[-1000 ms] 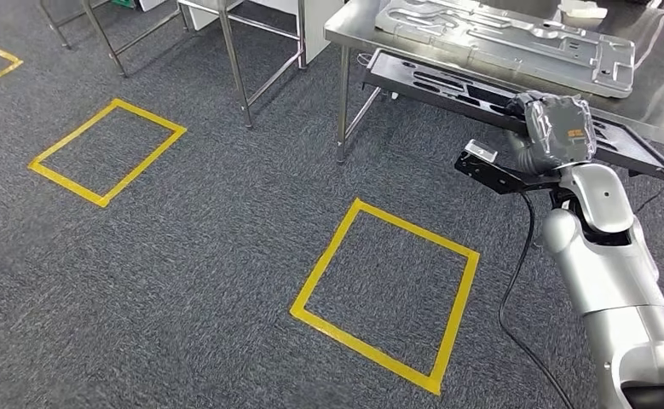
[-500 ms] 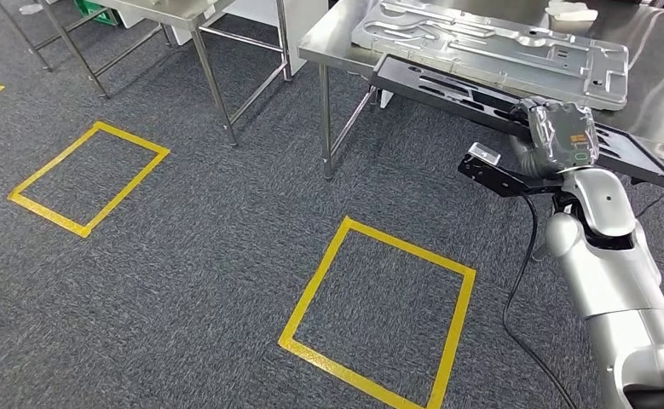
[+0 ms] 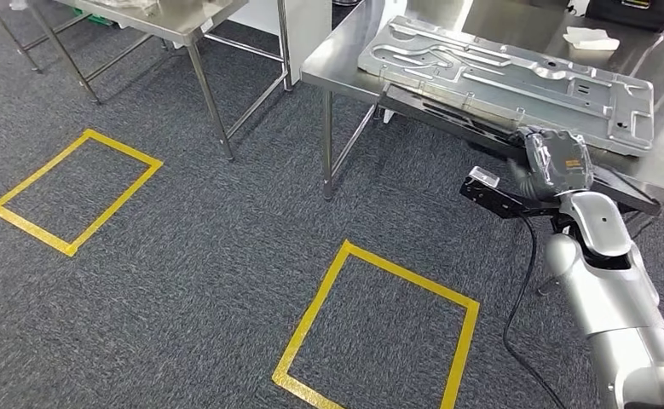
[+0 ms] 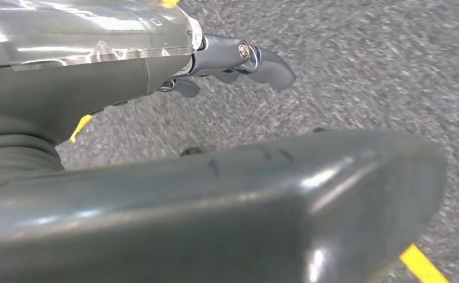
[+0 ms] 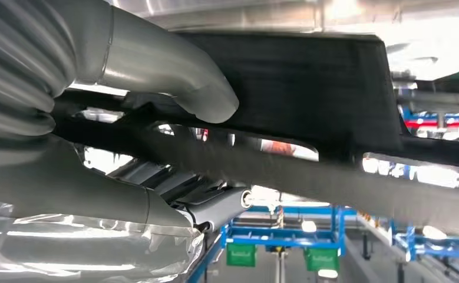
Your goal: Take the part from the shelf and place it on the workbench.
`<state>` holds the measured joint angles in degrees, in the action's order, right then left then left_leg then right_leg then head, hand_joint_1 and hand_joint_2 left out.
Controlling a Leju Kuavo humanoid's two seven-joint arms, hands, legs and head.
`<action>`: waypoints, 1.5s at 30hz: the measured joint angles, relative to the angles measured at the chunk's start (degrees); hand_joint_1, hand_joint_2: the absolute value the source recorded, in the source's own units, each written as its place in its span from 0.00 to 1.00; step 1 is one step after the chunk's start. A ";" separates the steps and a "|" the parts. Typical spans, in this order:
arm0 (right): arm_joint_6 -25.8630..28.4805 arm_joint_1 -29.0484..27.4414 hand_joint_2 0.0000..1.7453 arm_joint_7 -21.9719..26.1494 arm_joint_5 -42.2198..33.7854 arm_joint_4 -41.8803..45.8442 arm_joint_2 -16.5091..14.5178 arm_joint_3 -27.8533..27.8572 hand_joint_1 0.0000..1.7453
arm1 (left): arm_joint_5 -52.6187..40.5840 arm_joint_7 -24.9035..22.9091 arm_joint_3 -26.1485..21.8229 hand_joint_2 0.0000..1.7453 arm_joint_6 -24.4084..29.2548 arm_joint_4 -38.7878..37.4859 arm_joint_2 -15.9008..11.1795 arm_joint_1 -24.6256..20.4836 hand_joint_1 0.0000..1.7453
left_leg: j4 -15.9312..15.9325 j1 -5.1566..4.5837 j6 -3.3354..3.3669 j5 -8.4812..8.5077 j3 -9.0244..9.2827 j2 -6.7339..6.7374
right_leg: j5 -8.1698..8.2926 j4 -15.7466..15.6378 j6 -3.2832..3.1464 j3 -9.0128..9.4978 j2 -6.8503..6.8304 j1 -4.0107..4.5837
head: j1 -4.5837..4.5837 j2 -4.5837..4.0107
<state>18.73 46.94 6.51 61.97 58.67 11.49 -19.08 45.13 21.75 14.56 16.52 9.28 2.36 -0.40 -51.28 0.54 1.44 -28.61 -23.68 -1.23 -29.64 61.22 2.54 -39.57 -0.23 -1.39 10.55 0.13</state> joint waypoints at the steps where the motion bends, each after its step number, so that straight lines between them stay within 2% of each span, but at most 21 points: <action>1: -0.26 -0.06 1.00 -0.23 -0.43 -0.05 0.25 0.09 1.00 | 0.00 0.00 0.00 0.00 -0.04 -0.03 -0.01 0.08 0.00 | -0.12 -0.03 -0.30 -1.14 1.05 -0.07 | 5.21 -3.10 -0.09 -0.28 -0.45 0.02 | 0.02 0.00; 3: -0.83 -0.25 1.00 -0.61 -1.11 0.04 0.53 0.25 1.00 | 0.01 0.00 -0.01 0.00 -0.10 -0.09 -0.02 -0.06 0.00 | -0.28 -0.11 -1.11 -2.93 2.75 -0.12 | 11.56 -5.97 -0.85 -0.32 -0.72 0.45 | -0.08 -0.01; 6: -1.06 1.02 1.00 -0.90 -1.53 1.19 0.61 0.62 1.00 | 0.03 0.01 -0.01 0.00 -0.15 -0.03 -0.02 -0.66 0.00 | -4.51 0.20 -2.13 -2.23 2.30 0.11 | 9.35 -5.64 -2.55 1.40 -0.16 0.63 | -0.14 0.01; 8: -0.73 2.19 1.00 -1.01 -1.71 1.64 0.58 0.79 1.00 | 0.03 -0.01 0.00 0.00 -0.18 -0.01 -0.02 -1.15 0.00 | -11.89 0.43 -2.45 -2.31 -1.74 0.32 | 7.79 -5.94 -3.33 3.46 0.15 0.61 | 0.04 0.01; 11: -0.05 2.29 1.00 -1.36 -1.78 1.72 0.59 0.93 1.00 | 0.01 -0.06 0.02 0.00 -0.16 -0.01 0.05 -1.39 0.00 | -20.09 0.45 -2.74 -8.64 -9.37 0.57 | 5.12 -6.20 -3.75 7.12 0.44 0.84 | 0.14 0.00; 13: 0.16 1.94 1.00 -1.56 -1.70 1.73 0.55 0.94 1.00 | 0.02 -0.14 0.02 0.00 -0.09 -0.01 0.05 -1.18 0.00 | -19.03 0.29 -2.47 -11.85 -12.29 0.62 | 3.18 -6.32 -3.79 9.83 0.63 0.92 | 0.14 0.00; 14: 0.27 1.85 1.00 -1.62 -1.65 1.73 0.53 0.94 1.00 | 0.03 -0.16 0.02 0.00 -0.05 -0.01 0.04 -1.07 0.00 | -16.62 0.16 -2.10 -10.70 -13.11 0.65 | 2.16 -6.34 -3.72 11.25 0.71 0.96 | 0.14 0.00; 18: 0.71 1.64 1.00 -1.86 -1.54 1.61 0.42 0.97 1.00 | 0.05 -0.34 0.03 0.00 0.05 -0.14 -0.03 -0.62 0.00 | -6.51 -0.58 -0.63 5.07 -13.85 0.38 | -1.45 -6.50 -2.98 14.92 1.00 1.30 | 0.14 0.00; 20: 0.89 1.81 1.00 -1.90 -1.45 1.80 0.35 1.01 1.00 | 0.07 -0.44 0.04 0.00 0.17 -0.17 0.09 -0.61 0.00 | -5.97 -0.45 -0.35 5.61 -12.91 0.16 | -1.70 -5.43 -2.26 15.49 1.22 1.43 | 0.11 0.00; 23: 1.16 3.06 1.00 -1.62 -1.38 2.23 0.29 1.13 1.00 | 0.10 -0.46 0.02 0.00 0.47 -0.16 0.34 -0.89 0.00 | -5.63 -0.16 0.49 5.63 -10.74 0.20 | -1.46 1.63 -1.22 12.43 0.87 1.20 | 0.07 -0.01; 26: 1.39 3.86 1.00 -1.33 -1.32 2.13 0.27 1.16 1.00 | 0.13 -0.44 0.01 0.00 0.68 -0.16 0.44 -1.20 0.00 | -5.63 -0.07 0.79 4.13 -9.21 0.09 | -5.65 10.96 -0.22 4.37 0.64 0.81 | 0.07 0.00; 28: 1.46 3.84 1.00 -1.07 -1.22 1.93 0.21 1.15 1.00 | 0.17 -0.48 0.02 0.00 0.89 -0.16 0.65 -1.12 0.00 | -5.63 -0.01 0.68 2.69 -7.57 -0.08 | -8.08 11.01 0.16 1.14 0.55 0.55 | 0.07 0.00; 30: 1.53 3.91 1.00 -0.81 -1.14 1.71 0.11 1.14 1.00 | 0.26 -0.50 0.02 0.00 1.33 -0.16 0.78 -0.96 0.00 | -5.62 0.02 0.44 1.09 -5.67 -0.15 | -4.49 5.53 0.04 0.49 0.39 0.45 | 0.06 0.00; 33: 1.79 4.20 1.00 -0.57 -0.91 1.17 -0.24 1.07 1.00 | 0.36 -0.51 0.00 0.00 1.94 -0.15 0.85 -1.13 0.00 | -5.61 -0.13 -0.44 -1.44 -3.42 -0.20 | 6.69 -2.28 -0.97 0.91 0.06 0.89 | 0.04 -0.01; 35: 1.91 4.62 1.00 -0.48 -0.74 0.99 -0.62 1.00 1.00 | 0.34 -0.52 -0.01 0.00 2.11 -0.14 0.90 -1.31 0.00 | -6.24 -0.26 -1.30 -1.72 -2.78 -0.20 | 7.53 -2.89 -2.00 1.67 0.16 1.08 | 0.01 -0.01; 37: 1.98 5.20 1.00 -0.41 -0.67 1.02 -1.05 0.99 1.00 | 0.33 -0.52 -0.01 0.00 2.17 -0.14 0.92 -1.50 0.00 | -10.95 -0.29 -1.92 -0.16 -4.66 0.24 | 6.78 -3.25 -2.88 3.06 0.32 0.86 | 0.04 0.00; 39: 2.06 5.61 1.00 -0.41 -0.62 0.99 -1.40 0.98 1.00 | 0.34 -0.52 -0.01 0.00 2.23 -0.14 0.94 -1.65 0.00 | -18.48 -0.24 -2.23 0.40 -9.63 0.69 | 5.47 -3.45 -3.51 4.78 0.31 0.79 | 0.04 0.00; 41: 2.10 5.72 1.00 -0.40 -0.59 0.79 -1.80 0.95 1.00 | 0.37 -0.52 -0.01 0.00 2.37 -0.14 0.98 -1.61 0.00 | -23.37 -0.24 -2.35 -2.86 -14.74 0.79 | 3.78 -3.50 -3.79 6.63 0.37 0.88 | 0.04 0.00; 43: 2.14 5.72 1.00 -0.41 -0.47 0.55 -2.43 0.88 1.00 | 0.38 -0.52 -0.01 0.00 2.56 -0.14 1.01 -1.44 0.00 | -23.03 -0.28 -2.16 -7.51 -17.91 0.79 | 1.83 -3.51 -3.86 8.89 0.65 0.97 | 0.05 0.00; 44: 2.17 5.71 1.00 -0.49 -0.38 0.47 -2.76 0.85 1.00 | 0.38 -0.52 -0.01 0.00 2.62 -0.14 1.01 -1.33 0.00 | -20.96 -0.37 -1.87 -8.20 -18.64 0.79 | 0.77 -3.52 -3.85 10.20 0.78 1.05 | 0.05 0.00; 45: 2.21 5.68 1.00 -0.62 -0.28 0.40 -3.06 0.82 1.00 | 0.37 -0.52 -0.01 0.00 2.66 -0.14 1.01 -1.17 0.00 | -17.83 -0.53 -1.46 -6.37 -18.96 0.79 | -0.35 -3.54 -3.81 11.54 0.86 1.17 | 0.05 0.00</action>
<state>20.94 52.62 5.90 61.69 59.08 8.44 -18.26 45.50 21.22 14.56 19.18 9.14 3.37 -1.57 -69.12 0.01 -0.02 -34.98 -42.64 -0.44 -29.99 57.68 -1.27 -28.03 0.63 -0.22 10.60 0.13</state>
